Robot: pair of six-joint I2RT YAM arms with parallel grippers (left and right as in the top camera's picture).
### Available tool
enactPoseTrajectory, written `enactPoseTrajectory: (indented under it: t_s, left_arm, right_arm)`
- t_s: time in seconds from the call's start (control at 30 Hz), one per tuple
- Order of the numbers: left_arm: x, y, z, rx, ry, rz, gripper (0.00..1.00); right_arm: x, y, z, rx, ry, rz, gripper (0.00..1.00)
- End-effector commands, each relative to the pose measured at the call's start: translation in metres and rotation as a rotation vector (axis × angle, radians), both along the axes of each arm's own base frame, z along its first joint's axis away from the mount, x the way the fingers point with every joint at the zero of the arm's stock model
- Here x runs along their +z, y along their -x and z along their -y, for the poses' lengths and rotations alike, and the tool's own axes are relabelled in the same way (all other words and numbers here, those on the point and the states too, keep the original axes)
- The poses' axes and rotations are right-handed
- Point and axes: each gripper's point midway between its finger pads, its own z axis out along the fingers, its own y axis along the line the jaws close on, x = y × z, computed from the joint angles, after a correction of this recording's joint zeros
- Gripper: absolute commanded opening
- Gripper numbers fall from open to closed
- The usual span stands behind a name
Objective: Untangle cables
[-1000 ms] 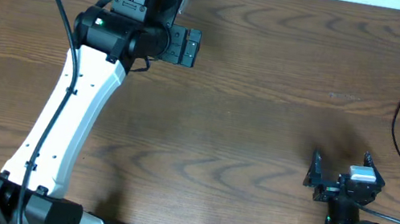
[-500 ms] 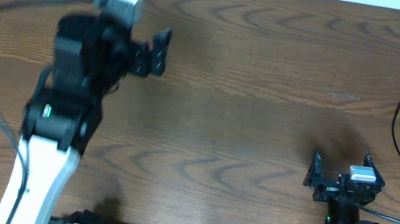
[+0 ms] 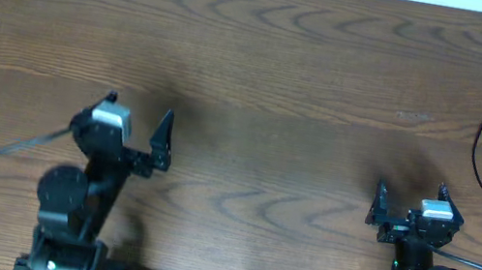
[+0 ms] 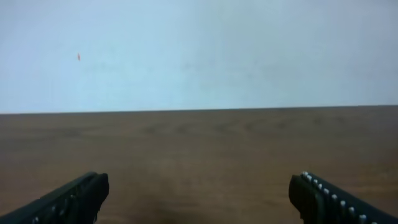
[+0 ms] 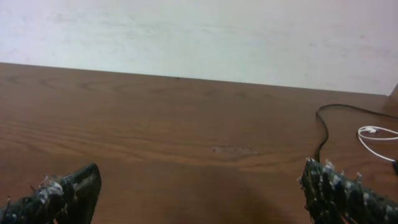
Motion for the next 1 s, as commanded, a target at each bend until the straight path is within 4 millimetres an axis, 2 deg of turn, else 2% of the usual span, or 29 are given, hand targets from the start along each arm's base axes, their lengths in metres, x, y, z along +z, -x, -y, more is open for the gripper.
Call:
enactPoseTrajectory:
  t_s: [0.0,0.2,0.47,0.63,0.97]
  left_arm:
    - [-0.018,0.009,-0.006,0.026,-0.021,0.035,0.98]
    - [-0.049,0.02,-0.006,0.028,-0.022,0.079,0.98]
    - [-0.08,0.023,-0.01,0.049,-0.051,0.094,0.98]
    - [-0.118,0.023,-0.013,0.064,-0.059,-0.03,0.98]
    - [-0.119,0.023,-0.014,0.07,-0.059,-0.038,0.98]
  right_arm:
    - [0.0,0.0,-0.001,0.005,0.003,0.002,0.99]
    - [0.0,0.0,-0.001,0.005,0.003,0.002,0.99]
    - [0.0,0.0,-0.001,0.005,0.003,0.002,0.99]
    - [0.0,0.0,-0.001,0.005,0.003,0.002,0.99]
    - [0.0,0.0,-0.001,0.005,0.003,0.002,0.99]
